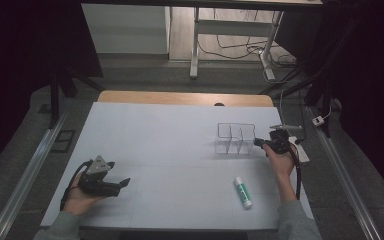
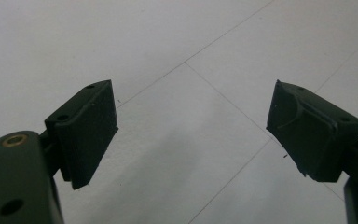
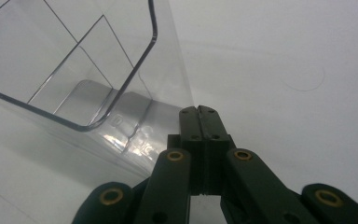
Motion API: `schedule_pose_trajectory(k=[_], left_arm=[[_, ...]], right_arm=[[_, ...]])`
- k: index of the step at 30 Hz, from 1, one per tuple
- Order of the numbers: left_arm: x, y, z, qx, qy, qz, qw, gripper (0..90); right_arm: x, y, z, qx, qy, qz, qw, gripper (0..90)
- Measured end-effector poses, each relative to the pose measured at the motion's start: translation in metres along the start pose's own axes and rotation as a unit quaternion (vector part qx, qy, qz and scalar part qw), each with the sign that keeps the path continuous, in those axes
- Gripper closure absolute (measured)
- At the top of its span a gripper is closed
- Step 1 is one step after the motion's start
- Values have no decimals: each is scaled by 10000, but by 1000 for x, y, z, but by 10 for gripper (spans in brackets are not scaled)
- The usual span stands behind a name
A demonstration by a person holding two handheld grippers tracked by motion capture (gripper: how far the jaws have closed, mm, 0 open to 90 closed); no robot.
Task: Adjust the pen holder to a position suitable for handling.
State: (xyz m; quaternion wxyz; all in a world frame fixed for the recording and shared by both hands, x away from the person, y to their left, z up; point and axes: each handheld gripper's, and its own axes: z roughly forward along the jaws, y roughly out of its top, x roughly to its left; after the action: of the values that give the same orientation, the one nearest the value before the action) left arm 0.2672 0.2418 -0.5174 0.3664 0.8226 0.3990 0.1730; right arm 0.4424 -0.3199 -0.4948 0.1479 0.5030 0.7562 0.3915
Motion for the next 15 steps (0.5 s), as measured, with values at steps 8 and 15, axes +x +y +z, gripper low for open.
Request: schedule_pose_trajectory(k=[8,15], left_arm=[[1,-1,0,9,-4,8,10000,156],[1,-1,0,28,0,26,10000,155]], right_arm=[[4,-1,3,44,82,-40,9999,900],[7,-2,5,90,-12,-24,10000,900]])
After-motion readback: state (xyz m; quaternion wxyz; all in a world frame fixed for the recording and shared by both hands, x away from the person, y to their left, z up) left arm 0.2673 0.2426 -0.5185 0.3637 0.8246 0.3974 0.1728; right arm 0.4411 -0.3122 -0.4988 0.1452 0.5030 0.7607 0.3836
